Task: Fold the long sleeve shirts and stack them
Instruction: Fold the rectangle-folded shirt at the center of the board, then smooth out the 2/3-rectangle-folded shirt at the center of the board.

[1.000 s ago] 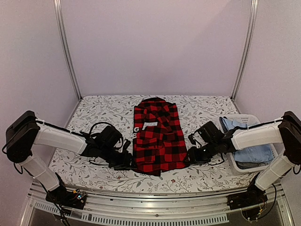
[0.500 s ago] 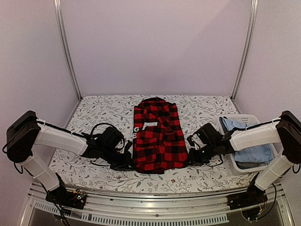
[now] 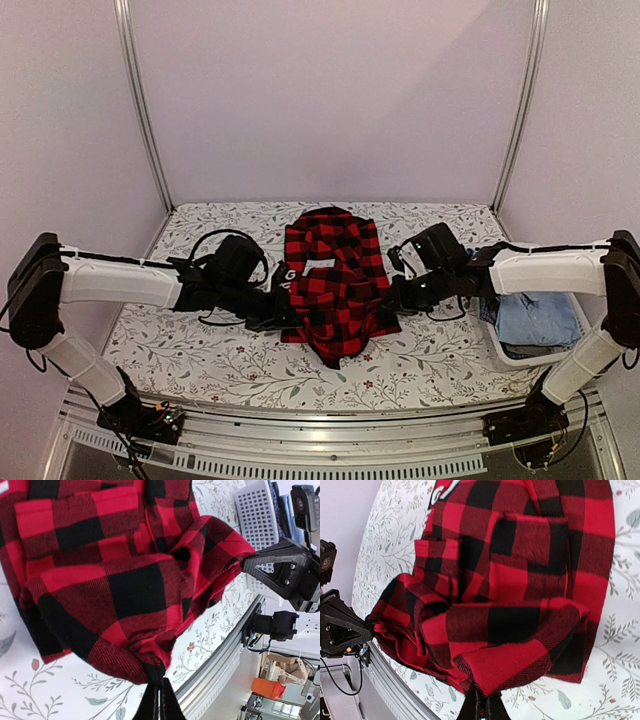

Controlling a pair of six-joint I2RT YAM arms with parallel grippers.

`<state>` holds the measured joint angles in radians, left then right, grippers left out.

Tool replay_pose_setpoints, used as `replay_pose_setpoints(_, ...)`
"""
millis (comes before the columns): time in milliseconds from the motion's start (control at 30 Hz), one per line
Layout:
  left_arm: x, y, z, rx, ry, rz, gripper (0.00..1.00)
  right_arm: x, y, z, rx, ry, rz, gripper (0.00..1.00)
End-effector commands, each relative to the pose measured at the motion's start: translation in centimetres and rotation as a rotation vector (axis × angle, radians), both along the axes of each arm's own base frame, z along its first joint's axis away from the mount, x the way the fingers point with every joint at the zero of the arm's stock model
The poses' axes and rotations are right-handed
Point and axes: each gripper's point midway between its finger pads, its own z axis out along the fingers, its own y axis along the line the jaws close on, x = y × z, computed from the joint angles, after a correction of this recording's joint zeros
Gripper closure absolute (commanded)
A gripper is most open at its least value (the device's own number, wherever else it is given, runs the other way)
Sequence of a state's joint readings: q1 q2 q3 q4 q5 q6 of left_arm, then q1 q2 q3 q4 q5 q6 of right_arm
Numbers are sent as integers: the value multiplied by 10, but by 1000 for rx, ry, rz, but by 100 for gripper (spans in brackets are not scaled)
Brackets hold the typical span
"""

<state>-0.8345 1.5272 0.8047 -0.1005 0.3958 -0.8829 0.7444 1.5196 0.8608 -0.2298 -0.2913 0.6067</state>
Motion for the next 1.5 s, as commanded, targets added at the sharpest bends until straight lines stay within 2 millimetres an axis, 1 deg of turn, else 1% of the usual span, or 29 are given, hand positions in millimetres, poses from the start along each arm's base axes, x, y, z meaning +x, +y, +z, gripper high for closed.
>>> replay_pose_setpoints(0, 43, 4, 17, -19, -56, 53, 100, 46, 0, 15, -2, -60, -61, 100)
replay_pose_setpoints(33, 54, 6, 18, -24, -63, 71, 100, 58, -1, 17, 1, -70, -78, 100)
replay_pose_setpoints(67, 66, 9, 20, -29, -71, 91, 100, 69, -3, 15, -2, -73, -95, 100)
replay_pose_setpoints(100, 81, 14, 17, -25, -69, 123, 100, 81, -3, 19, 4, -87, -108, 100)
replay_pose_setpoints(167, 106, 21, 15, -31, -68, 176, 100, 102, -3, 20, 9, -96, -131, 100)
replay_pose_setpoints(200, 117, 24, 13, -36, -63, 201, 100, 112, -2, 15, 5, -90, -138, 100)
replay_pose_setpoints(233, 128, 26, 11, -39, -61, 224, 100, 121, -1, 15, 7, -95, -146, 100)
replay_pose_setpoints(300, 148, 28, 6, -36, -63, 263, 100, 139, 2, 9, 2, -93, -159, 100)
replay_pose_setpoints(367, 162, 27, 0, -41, -56, 284, 100, 153, 1, 5, -1, -96, -173, 94)
replay_pose_setpoints(433, 171, 28, -4, -32, -54, 306, 99, 161, 1, 1, -7, -94, -179, 85)
replay_pose_setpoints(467, 174, 28, -4, -30, -60, 317, 92, 165, 1, 2, -9, -99, -182, 79)
replay_pose_setpoints(533, 181, 31, -1, -28, -74, 334, 73, 170, -2, 5, -19, -115, -191, 67)
replay_pose_setpoints(600, 187, 37, 3, -13, -97, 359, 66, 174, -5, 11, -27, -131, -200, 58)
replay_pose_setpoints(633, 188, 40, 7, -12, -109, 368, 59, 175, -7, 14, -32, -139, -203, 55)
replay_pose_setpoints(700, 191, 48, 15, -6, -134, 388, 43, 175, -10, 22, -38, -159, -207, 52)
replay_pose_setpoints(767, 192, 53, 25, 6, -174, 395, 32, 173, -14, 32, -46, -185, -214, 51)
replay_pose_setpoints(833, 191, 58, 34, 17, -203, 396, 25, 169, -16, 38, -54, -201, -213, 50)
replay_pose_setpoints(867, 189, 59, 39, 16, -215, 395, 25, 166, -14, 44, -53, -216, -204, 50)
replay_pose_setpoints(933, 184, 60, 42, 18, -221, 387, 26, 158, -8, 50, -51, -229, -180, 50)
replay_pose_setpoints(967, 181, 58, 43, 18, -223, 376, 29, 153, -3, 51, -44, -229, -161, 51)
replay_pose_setpoints(1033, 171, 51, 41, 18, -220, 348, 39, 142, 11, 52, -24, -226, -116, 56)
replay_pose_setpoints(1100, 162, 41, 39, 17, -217, 315, 53, 131, 27, 49, -5, -223, -64, 61)
replay_pose_setpoints(1200, 153, 24, 29, 11, -199, 270, 67, 120, 53, 46, 23, -215, 5, 67)
replay_pose_setpoints(1267, 153, 17, 21, 8, -179, 256, 75, 117, 70, 38, 37, -193, 46, 72)
replay_pose_setpoints(1300, 153, 13, 16, 7, -168, 246, 78, 117, 77, 35, 42, -189, 63, 73)
replay_pose_setpoints(1333, 154, 11, 13, 9, -162, 241, 80, 117, 84, 27, 39, -180, 79, 73)
replay_pose_setpoints(1433, 163, 7, 3, 25, -157, 238, 84, 123, 99, 20, 50, -169, 108, 74)
replay_pose_setpoints(1467, 166, 7, -1, 34, -152, 235, 84, 126, 102, 11, 45, -157, 112, 74)
